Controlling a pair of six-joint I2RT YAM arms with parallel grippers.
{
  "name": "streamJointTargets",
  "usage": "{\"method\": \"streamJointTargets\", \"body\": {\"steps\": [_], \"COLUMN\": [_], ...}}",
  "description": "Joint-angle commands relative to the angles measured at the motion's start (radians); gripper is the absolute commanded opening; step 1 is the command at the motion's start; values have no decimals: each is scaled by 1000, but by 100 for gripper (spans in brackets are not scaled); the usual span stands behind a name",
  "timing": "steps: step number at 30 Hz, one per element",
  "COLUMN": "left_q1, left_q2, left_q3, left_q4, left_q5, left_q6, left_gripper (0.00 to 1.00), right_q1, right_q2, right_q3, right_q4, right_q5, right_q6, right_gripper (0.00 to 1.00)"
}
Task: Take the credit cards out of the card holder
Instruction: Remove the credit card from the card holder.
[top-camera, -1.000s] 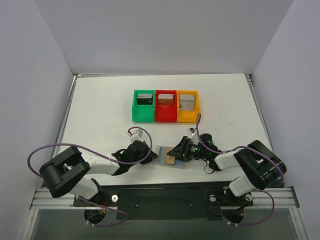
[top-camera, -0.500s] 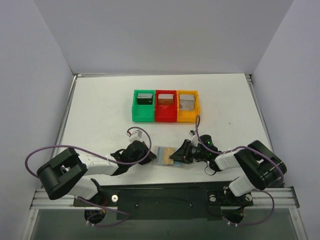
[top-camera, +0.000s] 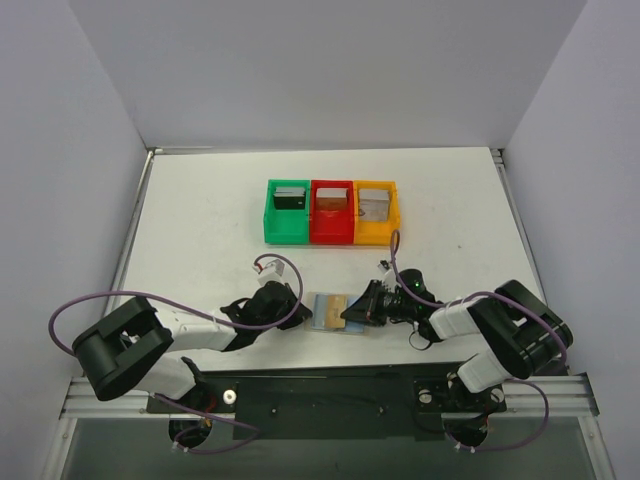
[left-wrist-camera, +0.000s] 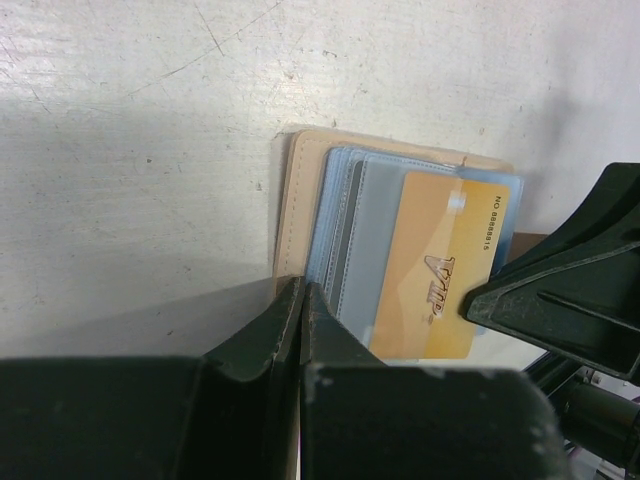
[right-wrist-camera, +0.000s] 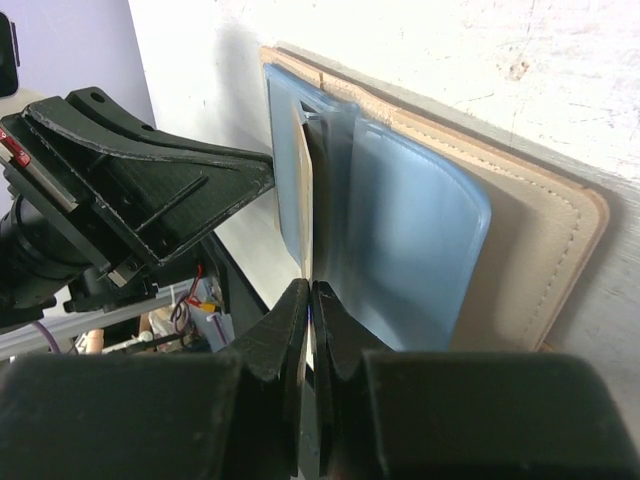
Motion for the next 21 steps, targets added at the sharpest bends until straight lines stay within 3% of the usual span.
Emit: {"method": "streamJointTargets", "body": {"steps": [1,9,16,18,19,21], "left_q1": [6,11,12,12,14,14], "left_q2": [-3,-22,-100,-149,-164,-206], "left_q3": [-22,-29,-45,-34,-31,-26], "left_q4": [-127,-133,-95,-102,-102,-112], "left_q5": [-22,-22,-8,-2,7,9], "left_q6": [35,36,53,70,81,90], "left_gripper": [0,0,0,7,20,37], "right_q1": [-7,-27,-27,-27,-27,-25], "right_q2": [-19,-175,-362,-419,-443,-525], "right_q3": [27,20,99,128,135,155], "right_q4": [-13,-223,-539,-663,-727,-842], "right_q5": [-6,7,59,92,108,149], "right_q6": [-26,-129,-256,-308,-339,-383], "right_gripper": [0,0,0,0,0,0]}}
